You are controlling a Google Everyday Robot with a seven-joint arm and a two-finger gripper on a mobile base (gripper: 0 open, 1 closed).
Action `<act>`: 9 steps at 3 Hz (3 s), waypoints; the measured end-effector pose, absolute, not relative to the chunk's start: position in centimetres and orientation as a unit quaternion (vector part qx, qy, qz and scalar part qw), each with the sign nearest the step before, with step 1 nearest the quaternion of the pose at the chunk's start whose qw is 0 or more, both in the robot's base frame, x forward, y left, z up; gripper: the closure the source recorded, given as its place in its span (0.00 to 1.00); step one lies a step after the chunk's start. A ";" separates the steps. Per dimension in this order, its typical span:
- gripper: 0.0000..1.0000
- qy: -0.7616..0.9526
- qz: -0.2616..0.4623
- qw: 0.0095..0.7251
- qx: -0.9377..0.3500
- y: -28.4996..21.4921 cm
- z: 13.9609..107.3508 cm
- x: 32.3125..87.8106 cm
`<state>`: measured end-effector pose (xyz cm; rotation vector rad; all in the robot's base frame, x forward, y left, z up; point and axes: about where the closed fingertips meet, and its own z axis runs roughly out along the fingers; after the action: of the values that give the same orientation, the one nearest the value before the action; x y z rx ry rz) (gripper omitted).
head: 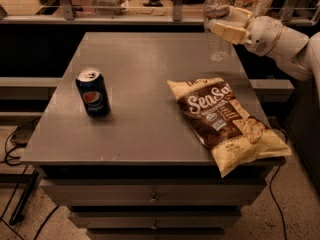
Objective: Place water bottle upright
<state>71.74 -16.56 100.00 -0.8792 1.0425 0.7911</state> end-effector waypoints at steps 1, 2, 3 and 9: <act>1.00 0.469 0.348 0.708 -0.396 -17.2 98.9 71.7; 1.00 0.465 0.346 0.718 -0.385 -17.7 97.9 71.8; 1.00 0.457 0.347 0.731 -0.369 -18.1 97.2 71.8; 0.00 0.452 0.354 0.759 -0.307 -19.0 94.5 70.7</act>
Offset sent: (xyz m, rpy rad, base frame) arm -0.0010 -0.0266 -0.0359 0.0537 -0.0278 -0.0695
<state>70.67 -18.97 94.47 -0.6683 0.9835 0.7714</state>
